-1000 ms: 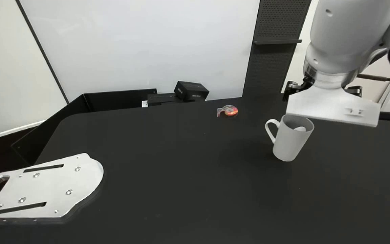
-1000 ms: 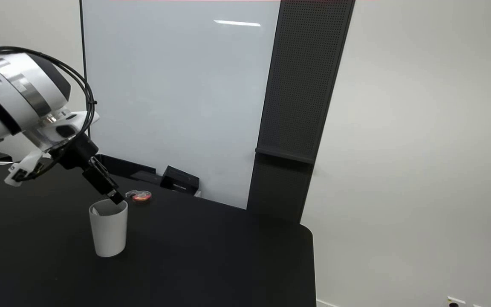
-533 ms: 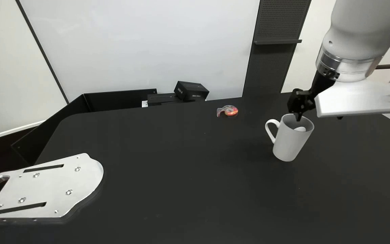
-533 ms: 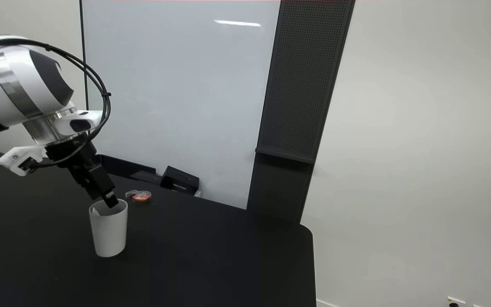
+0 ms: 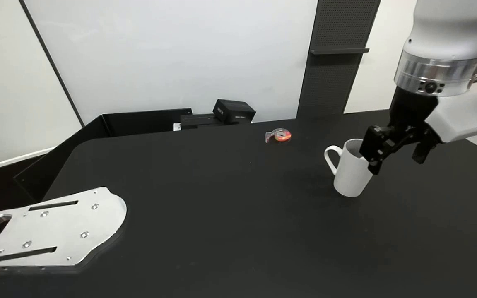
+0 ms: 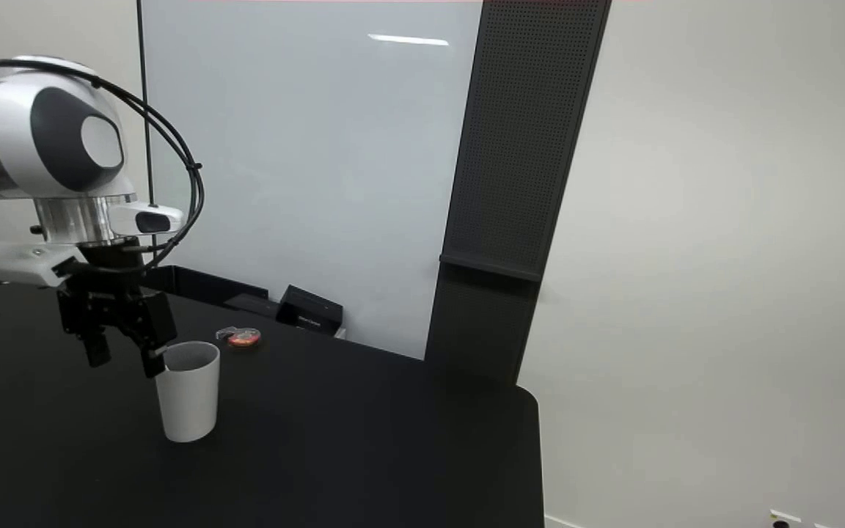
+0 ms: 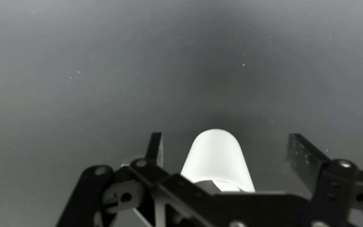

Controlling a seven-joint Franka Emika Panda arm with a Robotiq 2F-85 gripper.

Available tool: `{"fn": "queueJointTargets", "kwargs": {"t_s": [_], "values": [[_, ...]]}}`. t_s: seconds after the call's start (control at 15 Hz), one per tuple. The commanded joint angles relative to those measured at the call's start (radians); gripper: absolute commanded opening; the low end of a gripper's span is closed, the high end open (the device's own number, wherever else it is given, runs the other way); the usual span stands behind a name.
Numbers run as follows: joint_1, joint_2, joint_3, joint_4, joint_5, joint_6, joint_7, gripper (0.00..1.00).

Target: Place the spoon in the mug

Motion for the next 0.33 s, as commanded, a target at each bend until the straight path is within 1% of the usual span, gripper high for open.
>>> {"fn": "queueJointTargets", "kwargs": {"t_s": [0.0, 0.07, 0.13, 0.27], "values": [[0.170, -0.031, -0.178, 0.001, 0.113, -0.024, -0.112, 1.00], [0.197, -0.040, -0.215, 0.004, 0.137, -0.035, -0.145, 1.00], [0.226, -0.041, -0.246, 0.004, 0.134, -0.032, -0.143, 1.00], [0.255, -0.036, -0.265, 0.003, 0.131, -0.027, -0.140, 1.00]]}}
